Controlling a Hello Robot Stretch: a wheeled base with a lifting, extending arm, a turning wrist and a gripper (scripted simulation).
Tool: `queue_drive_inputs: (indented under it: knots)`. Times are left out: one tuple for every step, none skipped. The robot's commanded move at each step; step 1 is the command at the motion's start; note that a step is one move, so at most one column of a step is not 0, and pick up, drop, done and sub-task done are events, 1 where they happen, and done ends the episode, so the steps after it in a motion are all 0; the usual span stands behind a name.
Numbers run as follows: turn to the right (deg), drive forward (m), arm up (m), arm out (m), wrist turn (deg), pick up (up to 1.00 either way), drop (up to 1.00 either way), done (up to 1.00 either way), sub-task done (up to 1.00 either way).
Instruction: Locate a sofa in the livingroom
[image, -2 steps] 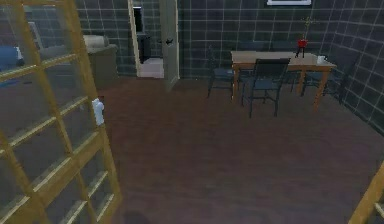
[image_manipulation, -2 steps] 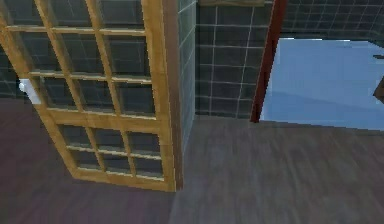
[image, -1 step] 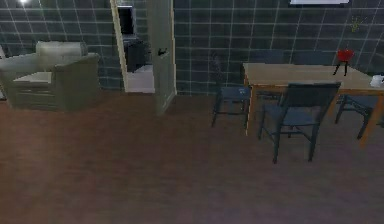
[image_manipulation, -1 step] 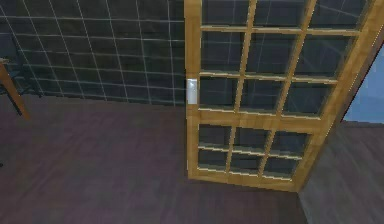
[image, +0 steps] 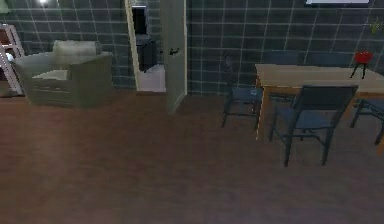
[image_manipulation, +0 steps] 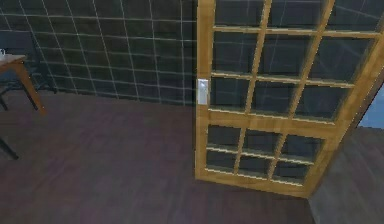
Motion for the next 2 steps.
queue_drive_inputs:
  knots:
    - [0.0,0.35,0.00,0.00,0.0,0.00,0.00,0.00,0.00]
    - [-33.0,0.00,0.00,0.00,0.0,0.00,0.00,0.00,0.00]
